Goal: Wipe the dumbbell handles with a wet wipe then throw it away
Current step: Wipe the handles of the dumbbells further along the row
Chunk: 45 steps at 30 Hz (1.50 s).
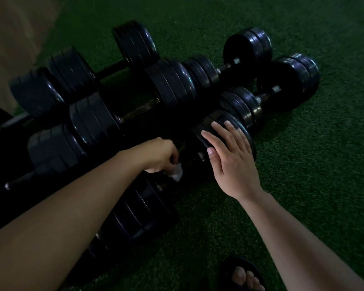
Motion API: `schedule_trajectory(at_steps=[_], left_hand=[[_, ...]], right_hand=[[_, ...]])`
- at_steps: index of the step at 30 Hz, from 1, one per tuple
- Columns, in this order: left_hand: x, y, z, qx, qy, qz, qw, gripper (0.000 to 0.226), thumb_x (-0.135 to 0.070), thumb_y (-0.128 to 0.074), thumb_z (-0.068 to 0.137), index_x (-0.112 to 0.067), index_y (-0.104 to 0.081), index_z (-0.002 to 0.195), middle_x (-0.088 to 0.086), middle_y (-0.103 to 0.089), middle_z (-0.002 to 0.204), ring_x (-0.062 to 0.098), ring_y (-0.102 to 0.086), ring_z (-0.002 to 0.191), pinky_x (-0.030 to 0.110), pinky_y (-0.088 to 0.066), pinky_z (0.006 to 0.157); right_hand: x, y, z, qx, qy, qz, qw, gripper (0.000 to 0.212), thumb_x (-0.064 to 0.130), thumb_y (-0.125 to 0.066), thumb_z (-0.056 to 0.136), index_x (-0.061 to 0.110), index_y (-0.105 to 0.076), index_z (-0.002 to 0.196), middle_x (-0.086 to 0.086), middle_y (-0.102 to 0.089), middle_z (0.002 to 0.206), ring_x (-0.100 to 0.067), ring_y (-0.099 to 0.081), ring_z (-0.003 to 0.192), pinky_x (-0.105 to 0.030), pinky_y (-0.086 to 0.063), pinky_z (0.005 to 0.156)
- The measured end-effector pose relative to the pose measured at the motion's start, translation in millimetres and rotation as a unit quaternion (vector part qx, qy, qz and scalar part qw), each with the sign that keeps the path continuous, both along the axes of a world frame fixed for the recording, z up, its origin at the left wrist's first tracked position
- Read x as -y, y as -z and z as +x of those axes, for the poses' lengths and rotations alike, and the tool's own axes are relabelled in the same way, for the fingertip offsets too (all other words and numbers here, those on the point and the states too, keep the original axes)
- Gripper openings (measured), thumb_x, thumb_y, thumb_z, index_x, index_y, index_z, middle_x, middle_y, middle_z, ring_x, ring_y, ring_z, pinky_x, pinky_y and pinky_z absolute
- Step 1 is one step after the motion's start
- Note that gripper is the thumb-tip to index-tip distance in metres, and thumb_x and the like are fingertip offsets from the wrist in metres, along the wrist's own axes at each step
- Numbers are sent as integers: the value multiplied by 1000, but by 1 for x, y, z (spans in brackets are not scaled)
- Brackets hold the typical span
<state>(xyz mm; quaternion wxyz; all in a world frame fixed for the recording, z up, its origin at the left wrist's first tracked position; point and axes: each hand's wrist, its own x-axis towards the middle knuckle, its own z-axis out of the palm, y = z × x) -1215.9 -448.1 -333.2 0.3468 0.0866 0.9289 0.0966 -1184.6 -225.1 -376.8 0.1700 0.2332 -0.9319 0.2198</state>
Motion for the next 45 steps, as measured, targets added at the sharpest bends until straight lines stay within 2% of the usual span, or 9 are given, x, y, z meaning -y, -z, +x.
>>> schedule_trajectory(at_steps=[4, 9, 13, 15, 19, 24, 31, 42, 45], left_hand=[[13, -3, 4, 36, 15, -21, 999, 17, -40, -77, 77, -26, -68, 76, -1, -69, 70, 18, -66, 72, 31, -52, 62], [-15, -3, -8, -42, -88, 87, 991, 20, -38, -77, 80, -26, -73, 96, -4, -72, 86, 12, -67, 82, 26, -53, 73], [-34, 2, -13, -40, -130, 125, 983, 24, -36, -79, 80, -23, -71, 98, -2, -72, 92, 14, -68, 82, 29, -57, 76], [-32, 1, -13, -32, -108, 99, 989, 23, -35, -80, 79, -20, -72, 95, 1, -73, 88, 16, -68, 77, 27, -56, 69], [-11, -5, -7, 4, -29, 28, 999, 18, -35, -77, 80, -21, -71, 89, -4, -64, 67, 4, -53, 54, 16, -40, 44], [11, -5, -1, 55, 52, -36, 996, 24, -40, -79, 77, -17, -72, 79, -4, -61, 62, 13, -55, 62, 26, -40, 56], [-19, -9, -10, -37, 13, 9, 999, 21, -37, -73, 81, -17, -73, 88, 2, -72, 77, 17, -67, 74, 33, -54, 67], [15, -10, 11, 34, 47, -13, 998, 24, -40, -71, 82, -19, -67, 73, 5, -68, 71, 15, -57, 60, 33, -43, 55], [14, -20, 13, 39, 39, 5, 998, 21, -44, -69, 85, -28, -67, 72, -3, -67, 68, 11, -60, 64, 31, -44, 58]], right_hand=[[1, 1, 0, 2, 1, -2, 1000, 41, 31, -35, 106, 21, -50, 143, -4, -39, 154, -23, -23, 149, -46, -22, 121], [1, 1, 0, -4, 2, -3, 1000, 40, 29, -38, 105, 20, -51, 142, -4, -40, 154, -24, -25, 149, -46, -23, 120], [1, 1, -1, -5, 2, 0, 1000, 41, 30, -35, 106, 20, -50, 143, -5, -40, 154, -24, -25, 149, -47, -24, 120], [1, 2, 0, -7, 3, -1, 1000, 41, 31, -35, 106, 20, -51, 142, -5, -41, 154, -25, -26, 148, -47, -24, 120], [1, 1, 0, -8, 5, -4, 1000, 41, 31, -34, 106, 20, -51, 142, -5, -41, 153, -25, -26, 148, -47, -24, 120], [2, 2, 0, -5, 5, -5, 1000, 40, 29, -36, 106, 20, -51, 142, -4, -40, 154, -24, -25, 149, -47, -24, 120], [2, 1, 0, -5, 5, -4, 1000, 41, 30, -35, 106, 20, -52, 142, -5, -42, 153, -24, -26, 148, -47, -24, 119], [6, -5, 5, 31, 12, -27, 999, 38, 26, -39, 105, 19, -54, 139, -4, -42, 153, -24, -25, 149, -47, -22, 121], [9, -14, 6, 74, 15, -56, 996, 37, 26, -41, 103, 20, -55, 137, -3, -42, 152, -23, -23, 149, -44, -18, 123]])
